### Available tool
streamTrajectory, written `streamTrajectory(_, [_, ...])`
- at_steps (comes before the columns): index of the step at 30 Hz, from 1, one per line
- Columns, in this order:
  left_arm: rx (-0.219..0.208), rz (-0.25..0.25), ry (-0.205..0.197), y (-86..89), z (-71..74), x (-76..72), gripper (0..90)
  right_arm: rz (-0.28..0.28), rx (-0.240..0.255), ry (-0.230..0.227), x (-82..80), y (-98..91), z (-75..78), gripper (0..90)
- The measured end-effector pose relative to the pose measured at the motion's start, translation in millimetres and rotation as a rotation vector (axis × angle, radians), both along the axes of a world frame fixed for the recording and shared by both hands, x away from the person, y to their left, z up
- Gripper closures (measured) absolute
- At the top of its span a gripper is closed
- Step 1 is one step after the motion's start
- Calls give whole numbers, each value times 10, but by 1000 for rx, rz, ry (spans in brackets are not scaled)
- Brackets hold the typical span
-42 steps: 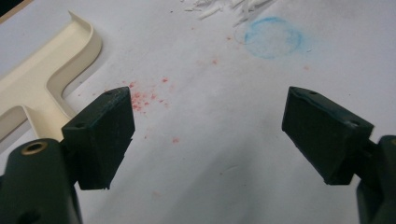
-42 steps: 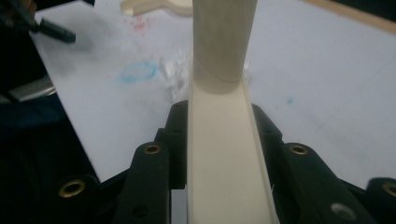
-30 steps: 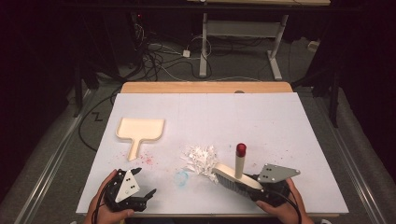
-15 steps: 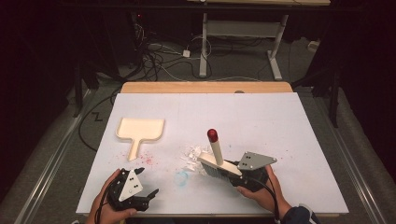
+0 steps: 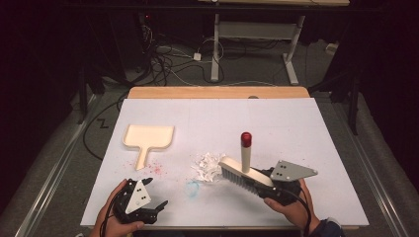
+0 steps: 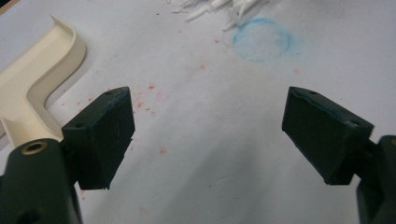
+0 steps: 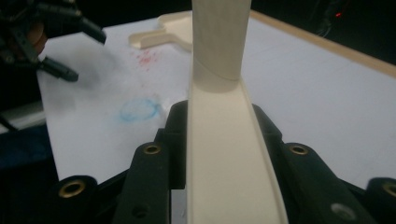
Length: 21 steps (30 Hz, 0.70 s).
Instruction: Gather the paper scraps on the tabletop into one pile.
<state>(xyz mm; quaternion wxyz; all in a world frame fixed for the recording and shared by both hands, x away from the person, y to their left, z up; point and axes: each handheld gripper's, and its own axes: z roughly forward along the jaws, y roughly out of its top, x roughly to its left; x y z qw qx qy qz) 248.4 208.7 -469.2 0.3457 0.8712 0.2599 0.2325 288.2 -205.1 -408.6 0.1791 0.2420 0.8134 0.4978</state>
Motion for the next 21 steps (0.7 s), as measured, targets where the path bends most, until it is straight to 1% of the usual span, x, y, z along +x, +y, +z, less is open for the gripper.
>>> streamTrajectory(2, [-1, 1, -1, -4, 1, 4, 164, -36, 33, -25, 2, -56, 51, 678])
streamTrajectory(4, [3, 0, 1, -14, -7, 14, 164, -98, 48, -52, 37, -74, 75, 678])
streamTrajectory(5, [4, -1, 2, -18, -9, 16, 164, -121, 49, -63, 68, -71, 73, 678])
streamTrajectory(7, [4, -3, 2, -22, -10, 16, 164, -182, 15, -95, 157, -38, 38, 679])
streamTrajectory(8, [4, -2, 2, -23, -11, 16, 164, -205, 3, -97, 194, -18, 12, 679])
streamTrajectory(9, [5, -2, 2, -23, -12, 17, 164, -232, -15, -106, 256, 20, -48, 679])
streamTrajectory(10, [6, -2, 3, -23, -12, 18, 164, -246, -33, -116, 291, 45, -88, 679])
streamTrajectory(11, [4, -2, 3, -25, -13, 19, 164, -270, -65, -127, 345, 93, -157, 679])
streamTrajectory(13, [7, -5, -3, -33, -15, 26, 164, -301, -96, -134, 422, 171, -254, 679])
streamTrajectory(15, [8, -8, -2, -45, -17, 34, 164, -320, -110, -125, 487, 249, -321, 679])
streamTrajectory(16, [9, -10, -1, -50, -18, 36, 164, -326, -111, -131, 516, 289, -349, 679])
streamTrajectory(18, [10, -14, 0, -59, -20, 42, 164, -332, -114, -126, 556, 365, -390, 679])
streamTrajectory(19, [10, -15, 1, -63, -21, 46, 164, -330, -105, -117, 575, 424, -418, 679])
streamTrajectory(21, [11, -16, 3, -70, -25, 53, 164, -316, -95, -114, 578, 537, -451, 679])
